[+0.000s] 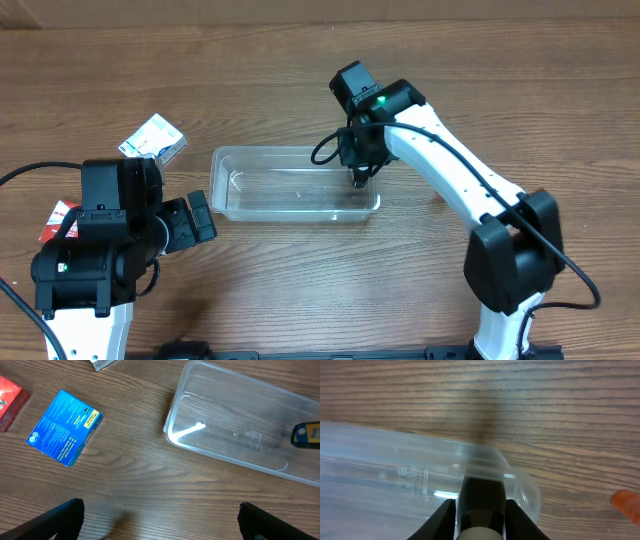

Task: Pack container
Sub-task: 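Carry the bottle with the right gripper and lower it into the container, then move the right gripper to the orange tube and grasp it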

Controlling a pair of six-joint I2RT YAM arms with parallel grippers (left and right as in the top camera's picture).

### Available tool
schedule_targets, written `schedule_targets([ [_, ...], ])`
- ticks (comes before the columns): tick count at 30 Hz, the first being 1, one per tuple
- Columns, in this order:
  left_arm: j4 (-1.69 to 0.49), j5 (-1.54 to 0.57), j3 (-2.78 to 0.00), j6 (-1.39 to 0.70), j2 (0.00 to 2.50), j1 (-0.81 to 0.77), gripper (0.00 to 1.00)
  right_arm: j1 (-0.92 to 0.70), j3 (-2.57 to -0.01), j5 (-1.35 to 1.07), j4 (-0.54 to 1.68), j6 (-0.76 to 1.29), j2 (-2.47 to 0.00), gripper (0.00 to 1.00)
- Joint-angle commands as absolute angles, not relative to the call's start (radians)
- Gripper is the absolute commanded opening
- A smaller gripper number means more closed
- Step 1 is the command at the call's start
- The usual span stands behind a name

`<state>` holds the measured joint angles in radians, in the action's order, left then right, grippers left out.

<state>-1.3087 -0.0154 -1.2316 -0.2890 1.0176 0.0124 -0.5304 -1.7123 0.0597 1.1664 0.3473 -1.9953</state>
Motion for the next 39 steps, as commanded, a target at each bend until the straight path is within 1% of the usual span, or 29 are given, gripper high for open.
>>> schedule_targets([
  [1, -1.305, -0.019, -1.256, -0.292, 1.021, 0.007, 1.0, -0.531, -1.734, 0.07, 1.148, 0.355, -2.017, 0.04],
  [3, -1.306, -0.019, -1.256, -0.292, 1.021, 0.007, 1.0, -0.531, -1.734, 0.07, 1.143, 0.351, -2.019, 0.04],
  [4, -1.306, -0.019, -1.256, -0.292, 1.021, 0.007, 1.0, -0.531, -1.734, 0.069, 1.142, 0.347, -2.02, 0.06],
  [5, -1.306, -0.019, -1.256, -0.292, 1.021, 0.007, 1.0, -0.531, -1.734, 0.07, 1.142, 0.344, -2.02, 0.13],
  [6, -1.306, -0.019, -1.256, -0.292, 1.021, 0.007, 1.0, -0.531, -1.734, 0.07, 1.142, 0.343, -2.02, 0.22],
  [11, -1.306, -0.019, -1.256, -0.292, 1.021, 0.007, 1.0, -0.531, -1.734, 0.07, 1.142, 0.344, -2.02, 0.38],
  [13, -1.306, -0.019, -1.256, -0.292, 1.021, 0.007, 1.0, -0.531, -1.734, 0.07, 1.145, 0.343, -2.02, 0.41],
  [14, -1.306, -0.019, -1.256, -0.292, 1.021, 0.007, 1.0, -0.531, -1.734, 0.07, 1.148, 0.343, -2.02, 0.54],
  [15, -1.306, -0.019, -1.256, -0.292, 1.021, 0.007, 1.0, -0.531, -1.734, 0.07, 1.153, 0.34, -2.02, 0.68],
  [16, -1.306, -0.019, -1.256, -0.292, 1.021, 0.007, 1.0, -0.531, -1.734, 0.07, 1.154, 0.34, -2.019, 0.71],
  [19, -1.306, -0.019, -1.256, -0.292, 1.021, 0.007, 1.0, -0.531, -1.737, 0.071, 1.155, 0.34, -2.018, 0.75],
  [25, -1.306, -0.019, -1.256, -0.292, 1.021, 0.007, 1.0, -0.531, -1.819, 0.071, 1.21, 0.316, -1.978, 0.77],
  [28, -1.305, -0.019, -1.256, -0.292, 1.021, 0.007, 1.0, -0.531, -1.924, 0.093, 1.283, 0.307, -1.938, 0.77],
  [32, -1.307, -0.019, -1.256, -0.292, 1.021, 0.007, 1.0, -0.521, -2.078, 0.187, 1.4, 0.315, -1.885, 0.78],
  [35, -1.31, -0.019, -1.256, -0.292, 1.021, 0.007, 1.0, -0.471, -2.142, 0.213, 1.455, 0.338, -1.852, 0.93],
  [37, -1.31, -0.019, -1.256, -0.292, 1.021, 0.007, 1.0, -0.416, -2.147, 0.212, 1.482, 0.358, -1.832, 1.0],
  [39, -1.31, -0.019, -1.256, -0.292, 1.021, 0.007, 1.0, -0.346, -2.147, 0.203, 1.524, 0.379, -1.829, 1.0],
])
